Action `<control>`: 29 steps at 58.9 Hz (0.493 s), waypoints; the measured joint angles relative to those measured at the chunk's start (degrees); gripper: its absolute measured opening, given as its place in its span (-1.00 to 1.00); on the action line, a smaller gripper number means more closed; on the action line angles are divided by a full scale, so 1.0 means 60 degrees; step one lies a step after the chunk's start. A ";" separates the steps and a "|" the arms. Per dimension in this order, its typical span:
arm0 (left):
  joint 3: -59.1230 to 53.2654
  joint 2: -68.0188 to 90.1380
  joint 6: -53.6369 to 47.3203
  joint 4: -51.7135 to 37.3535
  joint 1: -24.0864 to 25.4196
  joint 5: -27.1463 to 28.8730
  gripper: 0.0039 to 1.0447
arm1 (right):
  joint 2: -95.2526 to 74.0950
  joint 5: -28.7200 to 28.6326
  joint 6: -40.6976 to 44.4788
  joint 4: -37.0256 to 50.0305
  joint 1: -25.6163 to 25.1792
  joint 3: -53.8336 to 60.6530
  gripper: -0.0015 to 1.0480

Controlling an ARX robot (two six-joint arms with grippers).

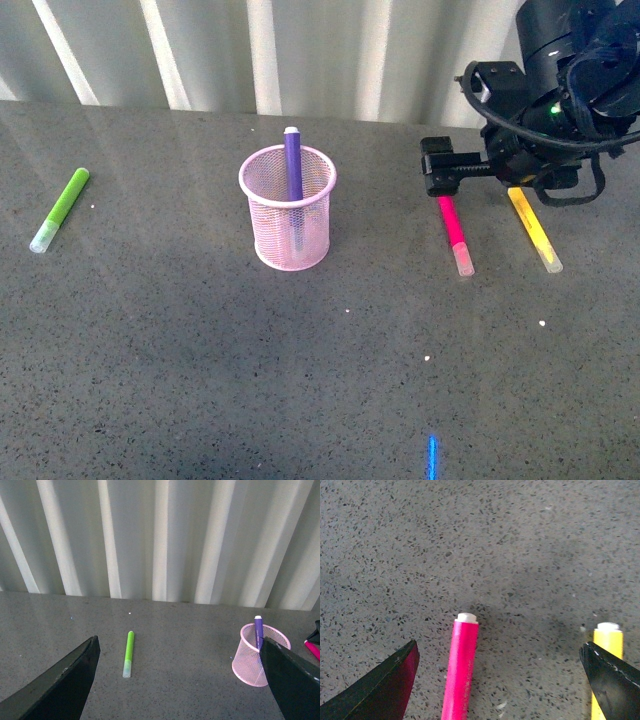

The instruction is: Insert purple and pink pens into pink cup

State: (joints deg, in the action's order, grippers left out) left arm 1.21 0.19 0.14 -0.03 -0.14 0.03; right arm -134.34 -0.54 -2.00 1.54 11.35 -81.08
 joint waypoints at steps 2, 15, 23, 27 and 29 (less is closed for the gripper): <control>0.0000 0.0000 0.0000 0.0000 0.0000 -0.0004 0.88 | -0.0073 0.0000 0.0000 -0.0022 0.0051 -0.0069 0.87; 0.0000 0.0000 0.0000 0.0000 0.0000 -0.0004 0.88 | -0.0506 0.0000 -0.0175 -0.0091 0.0295 -0.0324 0.87; 0.0000 0.0000 0.0000 0.0000 0.0000 -0.0004 0.88 | -0.0710 0.0011 -0.0222 -0.0098 0.0364 -0.0393 0.87; 0.0000 0.0000 0.0000 0.0000 0.0000 -0.0004 0.88 | -0.0721 0.0004 -0.0291 -0.0120 0.0364 -0.0441 0.87; 0.0000 0.0000 0.0000 0.0000 0.0000 -0.0004 0.88 | -0.0736 0.0007 -0.0313 -0.0157 0.0368 -0.0444 0.87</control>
State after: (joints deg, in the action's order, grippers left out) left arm 1.21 0.19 0.14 -0.03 -0.14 0.01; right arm -138.76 -0.49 -3.88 0.60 13.56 -83.74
